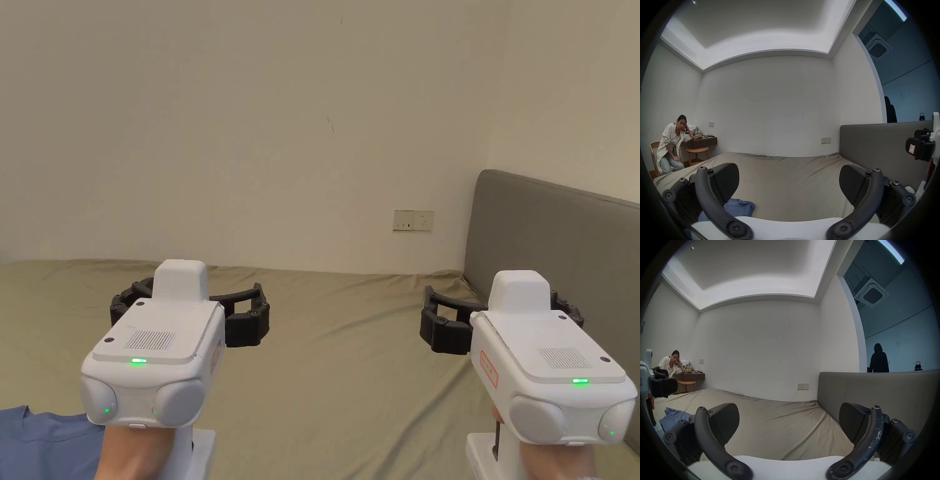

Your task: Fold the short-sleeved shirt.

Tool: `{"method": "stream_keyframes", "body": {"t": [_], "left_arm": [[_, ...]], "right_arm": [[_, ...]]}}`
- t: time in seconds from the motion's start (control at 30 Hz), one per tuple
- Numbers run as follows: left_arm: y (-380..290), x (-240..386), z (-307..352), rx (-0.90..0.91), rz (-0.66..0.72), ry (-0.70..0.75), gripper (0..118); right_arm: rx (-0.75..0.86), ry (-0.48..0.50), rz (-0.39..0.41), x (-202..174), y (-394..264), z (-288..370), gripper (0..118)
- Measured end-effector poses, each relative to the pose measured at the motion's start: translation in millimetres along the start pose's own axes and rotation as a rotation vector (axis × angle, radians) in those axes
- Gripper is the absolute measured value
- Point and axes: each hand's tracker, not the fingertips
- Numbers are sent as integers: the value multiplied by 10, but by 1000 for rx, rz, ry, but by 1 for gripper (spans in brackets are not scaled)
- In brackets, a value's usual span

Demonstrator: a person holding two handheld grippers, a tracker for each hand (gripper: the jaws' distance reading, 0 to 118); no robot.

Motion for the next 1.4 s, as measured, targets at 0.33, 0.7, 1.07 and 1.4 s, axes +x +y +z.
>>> {"method": "stream_keyframes", "body": {"t": [0.33,0.7,1.07,1.4], "left_arm": [[-31,16,-4,-7,7,-3,118],[-21,-8,1,-13,15,0,118],[-50,55,48,-12,-4,-16,23],[-115,107,66,-16,-1,-48,0]], "right_arm": [[0,1,17,-15,-16,-6,118],[6,8,10,-55,-7,7,118],[23,9,15,-58,-32,73,70],[22,-20,43,-44,-78,88,0]]}}
